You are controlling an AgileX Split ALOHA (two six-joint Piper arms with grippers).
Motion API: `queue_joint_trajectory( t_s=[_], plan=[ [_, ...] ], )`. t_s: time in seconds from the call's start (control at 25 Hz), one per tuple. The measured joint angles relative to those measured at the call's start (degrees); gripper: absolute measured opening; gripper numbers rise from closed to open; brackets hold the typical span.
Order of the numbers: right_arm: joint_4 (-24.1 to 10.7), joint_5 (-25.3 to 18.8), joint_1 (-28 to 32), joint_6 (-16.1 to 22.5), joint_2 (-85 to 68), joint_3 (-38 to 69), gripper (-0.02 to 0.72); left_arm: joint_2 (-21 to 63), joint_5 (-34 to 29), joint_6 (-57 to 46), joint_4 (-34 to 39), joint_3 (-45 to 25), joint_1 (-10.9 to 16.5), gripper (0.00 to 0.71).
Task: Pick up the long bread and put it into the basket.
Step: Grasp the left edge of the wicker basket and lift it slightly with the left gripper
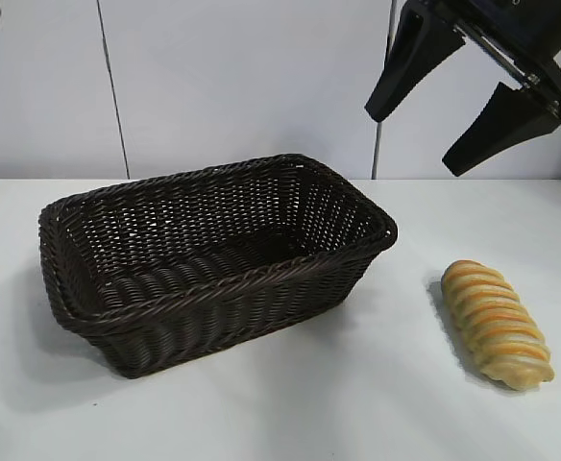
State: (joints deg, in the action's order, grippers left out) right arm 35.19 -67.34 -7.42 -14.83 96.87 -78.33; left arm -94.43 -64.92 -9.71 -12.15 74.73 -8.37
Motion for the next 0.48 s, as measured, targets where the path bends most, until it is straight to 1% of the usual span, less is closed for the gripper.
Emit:
queue_joint_trajectory(
  t_s=[0.08, 0.12, 0.48],
  plan=[
    [0.0, 0.0, 0.0, 0.0, 0.0, 0.0, 0.568, -0.1, 2.5, 0.0, -0.2, -1.3, -1.5, 0.570],
    [0.0, 0.0, 0.0, 0.0, 0.0, 0.0, 0.568, -0.1, 3.4, 0.0, -0.2, -1.4, -1.8, 0.570],
    [0.0, 0.0, 0.0, 0.0, 0.0, 0.0, 0.568, -0.5, 6.7, -1.1, -0.2, -1.6, -2.2, 0.570]
  ],
)
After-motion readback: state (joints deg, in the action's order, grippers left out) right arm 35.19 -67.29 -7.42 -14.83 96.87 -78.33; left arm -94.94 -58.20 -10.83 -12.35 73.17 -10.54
